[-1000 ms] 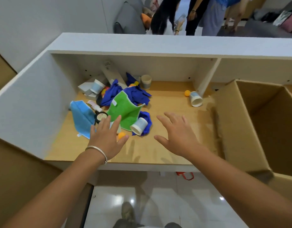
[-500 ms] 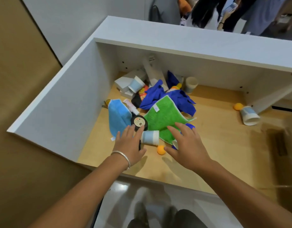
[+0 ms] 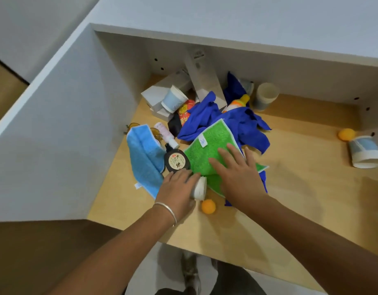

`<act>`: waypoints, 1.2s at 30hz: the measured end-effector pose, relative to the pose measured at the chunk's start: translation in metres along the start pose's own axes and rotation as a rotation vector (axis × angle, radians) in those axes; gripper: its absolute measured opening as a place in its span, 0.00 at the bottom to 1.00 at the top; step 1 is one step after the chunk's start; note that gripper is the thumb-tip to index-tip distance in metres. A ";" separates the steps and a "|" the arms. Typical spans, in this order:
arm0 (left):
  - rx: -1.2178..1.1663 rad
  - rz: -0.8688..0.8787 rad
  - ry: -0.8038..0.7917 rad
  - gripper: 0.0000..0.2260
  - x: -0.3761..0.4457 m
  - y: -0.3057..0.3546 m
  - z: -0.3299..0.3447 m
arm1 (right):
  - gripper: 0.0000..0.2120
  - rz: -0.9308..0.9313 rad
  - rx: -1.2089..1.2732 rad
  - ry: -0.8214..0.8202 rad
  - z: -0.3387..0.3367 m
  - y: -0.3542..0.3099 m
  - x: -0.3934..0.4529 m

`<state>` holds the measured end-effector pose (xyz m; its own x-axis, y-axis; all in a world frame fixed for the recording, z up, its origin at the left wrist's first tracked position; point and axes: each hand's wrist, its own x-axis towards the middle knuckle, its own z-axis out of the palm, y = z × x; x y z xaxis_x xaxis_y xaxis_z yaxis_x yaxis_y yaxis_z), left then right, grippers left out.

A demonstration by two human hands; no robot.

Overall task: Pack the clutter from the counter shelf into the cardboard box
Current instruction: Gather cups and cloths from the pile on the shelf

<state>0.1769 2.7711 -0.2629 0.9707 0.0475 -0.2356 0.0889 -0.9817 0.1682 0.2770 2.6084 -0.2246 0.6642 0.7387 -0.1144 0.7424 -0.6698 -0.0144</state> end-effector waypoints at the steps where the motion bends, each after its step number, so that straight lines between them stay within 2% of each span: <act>1: 0.006 -0.001 0.007 0.32 0.002 0.000 0.000 | 0.29 -0.008 -0.009 -0.013 0.002 0.004 0.003; 5: 0.022 -0.005 0.035 0.28 0.007 -0.001 -0.001 | 0.15 -0.021 0.040 0.004 0.005 0.017 0.013; 8: 0.020 -0.002 0.051 0.26 0.007 -0.003 -0.006 | 0.10 0.002 0.059 0.085 0.000 0.026 0.015; 11: 0.001 0.000 0.104 0.25 0.003 -0.005 -0.017 | 0.09 0.040 0.098 0.205 -0.014 0.029 0.013; 14: -0.024 0.032 0.186 0.24 0.000 -0.002 -0.032 | 0.09 0.072 0.130 0.408 -0.035 0.033 0.005; 18: -0.064 0.118 0.283 0.24 0.004 0.020 -0.064 | 0.10 0.225 0.119 0.549 -0.076 0.043 -0.023; 26: -0.122 0.399 0.398 0.26 0.015 0.136 -0.125 | 0.12 0.512 0.043 0.749 -0.150 0.099 -0.145; 36: -0.125 0.709 0.545 0.26 0.019 0.343 -0.162 | 0.12 0.706 -0.062 0.937 -0.192 0.209 -0.322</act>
<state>0.2622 2.4649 -0.0550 0.7754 -0.4489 0.4441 -0.5776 -0.7884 0.2116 0.2352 2.2444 -0.0003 0.7159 -0.0107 0.6981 0.1695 -0.9673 -0.1887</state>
